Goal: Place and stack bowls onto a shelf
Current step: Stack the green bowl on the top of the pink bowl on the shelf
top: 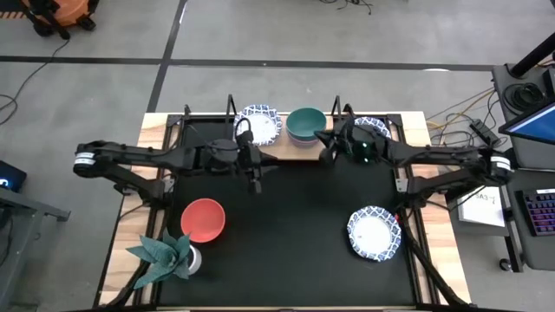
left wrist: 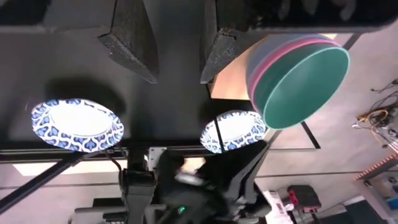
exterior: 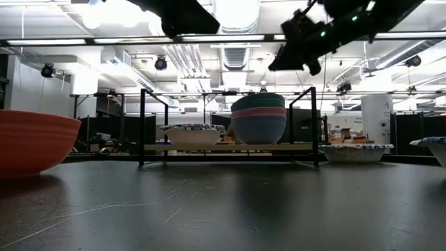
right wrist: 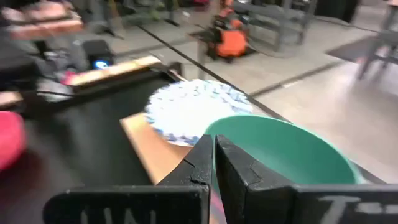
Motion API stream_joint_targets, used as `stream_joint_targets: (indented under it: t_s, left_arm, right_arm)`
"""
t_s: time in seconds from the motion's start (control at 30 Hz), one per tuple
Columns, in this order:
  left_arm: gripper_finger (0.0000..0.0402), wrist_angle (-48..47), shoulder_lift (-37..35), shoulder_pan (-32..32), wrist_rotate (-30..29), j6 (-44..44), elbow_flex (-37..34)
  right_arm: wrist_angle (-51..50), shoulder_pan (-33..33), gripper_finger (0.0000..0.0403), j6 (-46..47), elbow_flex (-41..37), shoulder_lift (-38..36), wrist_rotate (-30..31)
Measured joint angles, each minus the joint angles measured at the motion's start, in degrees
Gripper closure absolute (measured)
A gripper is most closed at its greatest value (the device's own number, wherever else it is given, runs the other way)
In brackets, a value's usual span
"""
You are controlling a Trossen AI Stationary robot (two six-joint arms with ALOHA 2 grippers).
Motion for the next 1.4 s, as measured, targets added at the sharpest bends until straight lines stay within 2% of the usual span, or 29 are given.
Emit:
stream_joint_targets:
  t_s: [0.17, 0.43, 0.7, 0.93, 1.27, 1.4]
  left_arm:
    - [0.0304, -0.7, -0.9, -0.2, 0.0, -0.6, -1.0]
    - [0.0304, -2.9, -1.0, -0.1, 0.0, -0.5, -0.8]
    - [0.0304, -6.0, -1.0, -0.1, 0.0, -0.5, -0.7]
    - [0.0304, -6.0, -1.1, -0.1, 0.0, -0.4, -0.7]
    - [0.0304, -6.0, -1.2, -0.1, 0.0, -0.2, -0.7]
    - [0.0304, -6.0, -1.2, -0.1, 0.0, 0.0, -0.7]
  right_arm:
    - [-0.2, -3.6, 0.0394, 2.6, 1.5, 4.7, 0.1]
    - [0.5, -3.8, 0.0394, 5.2, 1.5, 9.8, 0.6]
    - [-0.8, -3.8, 0.0394, 6.8, 1.4, 8.1, -0.1]
    - [-3.8, -3.7, 0.0394, 6.5, 1.5, 8.1, 0.2]
    - [-3.2, -3.4, 0.0394, 7.3, 3.2, 7.5, 0.0]
    - [-2.4, -3.4, 0.0394, 5.7, 4.9, 8.1, 2.2]
